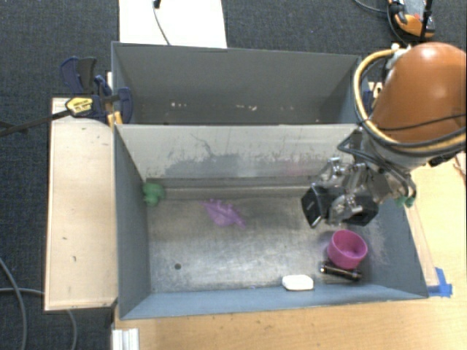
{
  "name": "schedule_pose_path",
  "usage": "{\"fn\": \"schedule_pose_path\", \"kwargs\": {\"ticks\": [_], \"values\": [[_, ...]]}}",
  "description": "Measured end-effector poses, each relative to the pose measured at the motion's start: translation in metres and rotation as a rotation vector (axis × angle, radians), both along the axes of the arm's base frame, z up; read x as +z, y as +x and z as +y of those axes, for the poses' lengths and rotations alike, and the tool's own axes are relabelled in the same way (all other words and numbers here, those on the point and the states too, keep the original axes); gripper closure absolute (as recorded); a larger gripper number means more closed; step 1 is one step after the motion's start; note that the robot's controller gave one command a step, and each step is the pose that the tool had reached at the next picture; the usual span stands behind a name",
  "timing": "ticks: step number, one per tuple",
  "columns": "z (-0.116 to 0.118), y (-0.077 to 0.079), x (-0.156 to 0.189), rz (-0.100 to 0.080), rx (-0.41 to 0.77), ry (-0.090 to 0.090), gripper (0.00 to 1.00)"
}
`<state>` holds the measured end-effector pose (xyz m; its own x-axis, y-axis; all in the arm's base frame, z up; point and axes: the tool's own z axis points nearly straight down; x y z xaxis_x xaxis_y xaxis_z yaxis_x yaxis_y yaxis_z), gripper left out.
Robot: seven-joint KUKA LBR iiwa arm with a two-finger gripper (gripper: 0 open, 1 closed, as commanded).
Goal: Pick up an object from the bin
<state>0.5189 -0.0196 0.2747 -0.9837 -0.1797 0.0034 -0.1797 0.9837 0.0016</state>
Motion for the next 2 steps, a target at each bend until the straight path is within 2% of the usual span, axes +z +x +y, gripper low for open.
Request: {"fn": "schedule_pose_path", "kwargs": {"ticks": [2], "values": [[0.0,0.0,0.0,0.0,-0.006,0.0,1.0]]}}
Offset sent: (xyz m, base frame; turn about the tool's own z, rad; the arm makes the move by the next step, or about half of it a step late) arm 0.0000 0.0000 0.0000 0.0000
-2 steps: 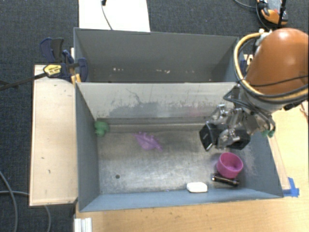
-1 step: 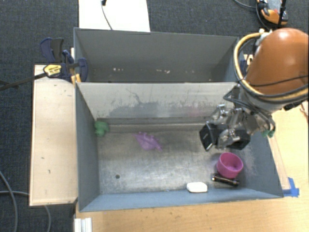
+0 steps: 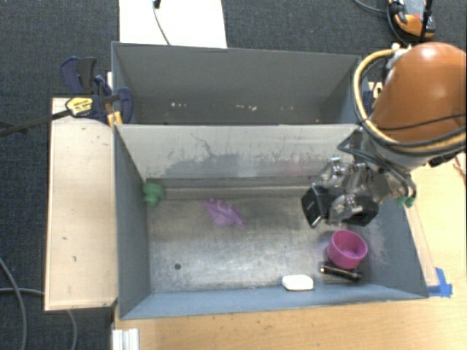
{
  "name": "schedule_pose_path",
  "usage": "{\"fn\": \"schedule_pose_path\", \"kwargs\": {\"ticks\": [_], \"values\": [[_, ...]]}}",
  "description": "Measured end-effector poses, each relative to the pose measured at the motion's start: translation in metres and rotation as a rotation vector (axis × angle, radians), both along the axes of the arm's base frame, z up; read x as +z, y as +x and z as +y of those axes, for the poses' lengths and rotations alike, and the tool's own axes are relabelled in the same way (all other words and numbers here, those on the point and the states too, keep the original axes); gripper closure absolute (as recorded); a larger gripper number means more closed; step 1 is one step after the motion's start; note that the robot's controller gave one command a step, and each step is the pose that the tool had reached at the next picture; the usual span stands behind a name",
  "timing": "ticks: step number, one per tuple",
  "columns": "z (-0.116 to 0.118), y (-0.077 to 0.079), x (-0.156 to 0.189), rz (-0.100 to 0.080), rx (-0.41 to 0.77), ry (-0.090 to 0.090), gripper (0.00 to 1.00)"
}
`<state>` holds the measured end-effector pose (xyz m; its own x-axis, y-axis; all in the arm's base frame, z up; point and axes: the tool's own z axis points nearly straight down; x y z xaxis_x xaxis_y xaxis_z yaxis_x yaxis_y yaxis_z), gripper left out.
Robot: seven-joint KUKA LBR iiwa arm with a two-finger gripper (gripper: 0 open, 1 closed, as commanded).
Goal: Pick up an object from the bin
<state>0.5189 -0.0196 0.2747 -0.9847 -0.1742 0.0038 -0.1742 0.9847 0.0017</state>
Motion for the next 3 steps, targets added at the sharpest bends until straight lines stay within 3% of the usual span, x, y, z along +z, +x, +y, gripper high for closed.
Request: {"fn": "schedule_pose_path", "kwargs": {"ticks": [3], "values": [[0.0,0.0,0.0,0.0,-0.004,0.0,1.0]]}}
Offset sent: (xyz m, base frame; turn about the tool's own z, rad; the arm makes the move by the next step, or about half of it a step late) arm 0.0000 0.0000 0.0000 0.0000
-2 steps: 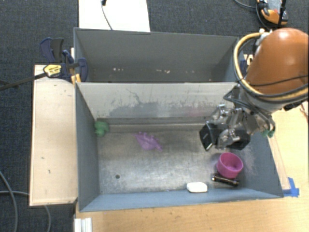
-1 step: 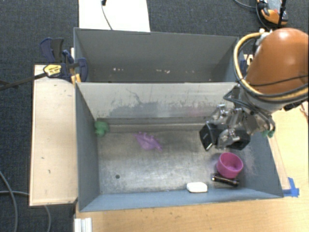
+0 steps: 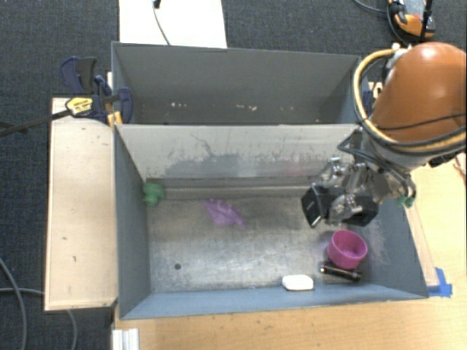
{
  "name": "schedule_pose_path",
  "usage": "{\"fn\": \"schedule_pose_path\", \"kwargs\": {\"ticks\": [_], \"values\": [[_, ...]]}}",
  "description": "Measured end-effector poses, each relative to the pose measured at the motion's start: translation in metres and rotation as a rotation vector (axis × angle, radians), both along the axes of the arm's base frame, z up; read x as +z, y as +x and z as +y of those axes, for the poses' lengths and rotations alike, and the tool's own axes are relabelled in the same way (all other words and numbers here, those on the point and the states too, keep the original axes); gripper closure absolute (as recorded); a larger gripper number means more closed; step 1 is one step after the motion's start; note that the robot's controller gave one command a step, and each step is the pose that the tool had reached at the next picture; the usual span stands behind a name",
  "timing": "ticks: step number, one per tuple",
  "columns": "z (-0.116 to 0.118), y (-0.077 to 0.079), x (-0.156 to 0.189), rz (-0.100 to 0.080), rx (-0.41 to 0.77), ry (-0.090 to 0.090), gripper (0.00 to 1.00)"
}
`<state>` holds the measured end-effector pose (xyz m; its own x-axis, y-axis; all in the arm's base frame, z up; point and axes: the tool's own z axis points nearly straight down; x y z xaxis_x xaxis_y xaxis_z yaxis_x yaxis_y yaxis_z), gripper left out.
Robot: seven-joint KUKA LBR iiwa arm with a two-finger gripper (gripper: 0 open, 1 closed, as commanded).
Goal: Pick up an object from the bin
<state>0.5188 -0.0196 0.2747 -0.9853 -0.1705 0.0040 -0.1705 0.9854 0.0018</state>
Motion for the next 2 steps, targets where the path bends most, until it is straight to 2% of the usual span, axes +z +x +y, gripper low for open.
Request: {"fn": "schedule_pose_path", "kwargs": {"ticks": [1,2], "values": [[0.0244,-0.0351,0.0689,-0.002,0.097,0.0,1.0],[0.0243,-0.0351,0.0689,-0.002,0.097,0.0,1.0]]}}
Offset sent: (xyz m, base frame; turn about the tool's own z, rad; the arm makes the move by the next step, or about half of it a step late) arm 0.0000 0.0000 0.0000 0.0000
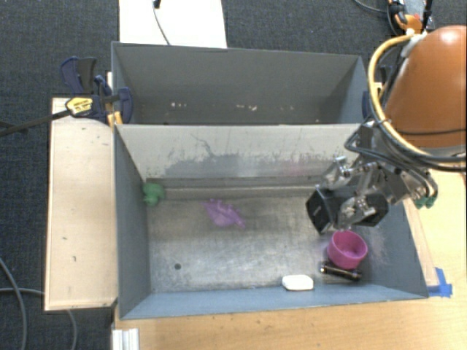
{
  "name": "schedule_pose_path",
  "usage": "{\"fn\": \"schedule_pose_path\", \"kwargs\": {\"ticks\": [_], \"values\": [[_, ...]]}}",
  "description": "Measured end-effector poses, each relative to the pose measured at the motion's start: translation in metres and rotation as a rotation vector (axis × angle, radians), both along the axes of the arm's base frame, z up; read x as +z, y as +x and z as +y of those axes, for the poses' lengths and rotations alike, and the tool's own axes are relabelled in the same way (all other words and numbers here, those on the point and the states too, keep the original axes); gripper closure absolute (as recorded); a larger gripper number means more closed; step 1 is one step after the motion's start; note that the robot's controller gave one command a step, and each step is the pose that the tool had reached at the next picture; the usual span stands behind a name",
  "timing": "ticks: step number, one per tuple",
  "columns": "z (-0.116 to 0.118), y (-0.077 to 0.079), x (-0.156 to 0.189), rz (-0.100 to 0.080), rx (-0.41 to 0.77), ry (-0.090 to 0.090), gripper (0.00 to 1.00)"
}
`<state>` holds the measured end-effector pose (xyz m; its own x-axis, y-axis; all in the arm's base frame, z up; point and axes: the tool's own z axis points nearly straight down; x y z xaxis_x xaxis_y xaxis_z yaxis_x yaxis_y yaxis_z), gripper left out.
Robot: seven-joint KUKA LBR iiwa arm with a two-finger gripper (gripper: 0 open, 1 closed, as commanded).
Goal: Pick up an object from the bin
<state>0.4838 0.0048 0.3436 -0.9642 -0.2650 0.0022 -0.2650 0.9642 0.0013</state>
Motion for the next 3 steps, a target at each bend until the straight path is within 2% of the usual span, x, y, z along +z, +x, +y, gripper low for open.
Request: {"fn": "schedule_pose_path", "kwargs": {"ticks": [1,2,3], "values": [[0.002,0.005,0.022,0.005,0.085,0.001,1.0],[-0.009,0.012,-0.004,-0.008,0.054,0.0,1.0],[-0.006,0.01,-0.031,0.005,-0.142,0.0,1.0]]}}
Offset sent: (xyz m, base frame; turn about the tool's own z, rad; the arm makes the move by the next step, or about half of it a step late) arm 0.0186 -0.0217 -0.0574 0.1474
